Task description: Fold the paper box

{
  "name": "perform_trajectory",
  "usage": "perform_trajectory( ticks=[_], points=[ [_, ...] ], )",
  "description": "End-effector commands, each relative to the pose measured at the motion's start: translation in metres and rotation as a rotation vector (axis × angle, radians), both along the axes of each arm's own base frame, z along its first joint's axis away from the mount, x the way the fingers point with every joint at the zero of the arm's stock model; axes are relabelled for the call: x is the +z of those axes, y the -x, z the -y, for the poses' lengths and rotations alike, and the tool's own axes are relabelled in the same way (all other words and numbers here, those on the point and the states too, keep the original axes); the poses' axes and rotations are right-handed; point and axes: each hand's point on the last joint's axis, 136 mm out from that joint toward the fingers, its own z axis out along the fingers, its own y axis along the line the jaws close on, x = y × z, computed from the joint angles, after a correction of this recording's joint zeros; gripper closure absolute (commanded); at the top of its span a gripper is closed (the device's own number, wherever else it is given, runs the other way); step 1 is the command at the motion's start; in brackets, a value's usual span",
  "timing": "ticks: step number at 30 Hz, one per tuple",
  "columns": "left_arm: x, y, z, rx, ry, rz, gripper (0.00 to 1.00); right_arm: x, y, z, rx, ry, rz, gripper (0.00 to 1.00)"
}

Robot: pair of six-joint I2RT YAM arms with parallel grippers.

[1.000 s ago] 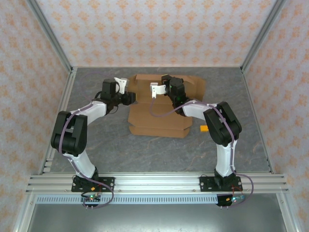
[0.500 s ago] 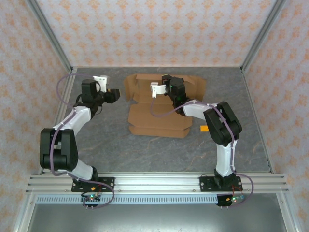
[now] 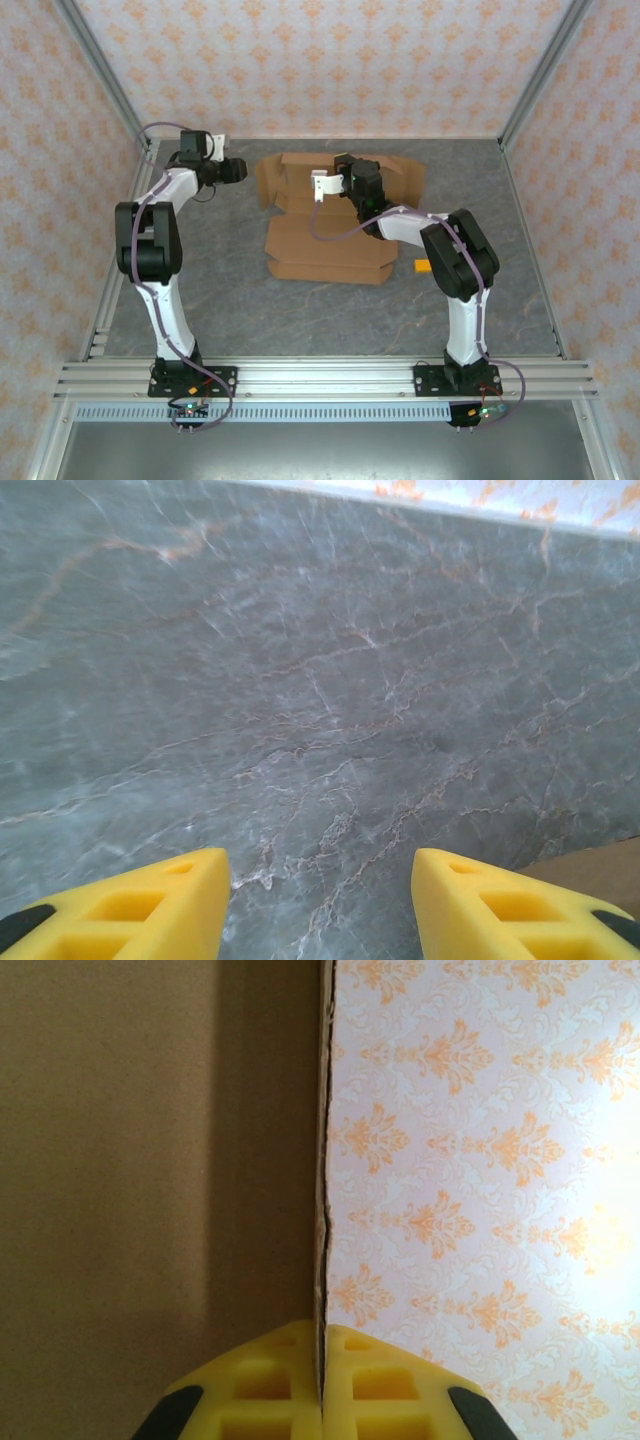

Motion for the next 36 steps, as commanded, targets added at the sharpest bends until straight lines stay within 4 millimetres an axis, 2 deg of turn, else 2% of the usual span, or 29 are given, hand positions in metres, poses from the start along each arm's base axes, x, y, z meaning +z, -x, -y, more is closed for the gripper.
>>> perform_trajectory(
  ticks=[1, 4, 10, 21, 36],
  points=[
    [-0.008, 0.011, 0.037, -0.156, 0.035, -0.082, 0.48, -0.002, -0.005, -0.002, 0.005, -0.009, -0.005, 1.0],
    [-0.013, 0.014, 0.053, -0.248, 0.042, -0.107, 0.49, -0.002, -0.005, -0.002, 0.004, -0.007, -0.006, 1.0],
    [-0.01, 0.023, 0.066, -0.319, 0.072, -0.096, 0.49, -0.001, -0.006, -0.002, 0.004, -0.007, -0.006, 1.0],
    [-0.001, 0.042, 0.075, -0.403, 0.073, -0.065, 0.48, -0.001, -0.008, -0.003, -0.001, -0.007, -0.01, 1.0],
    [0.006, 0.052, 0.094, -0.51, 0.072, -0.019, 0.47, -0.004, -0.008, -0.003, 0.002, -0.001, -0.007, 1.0]
  ],
)
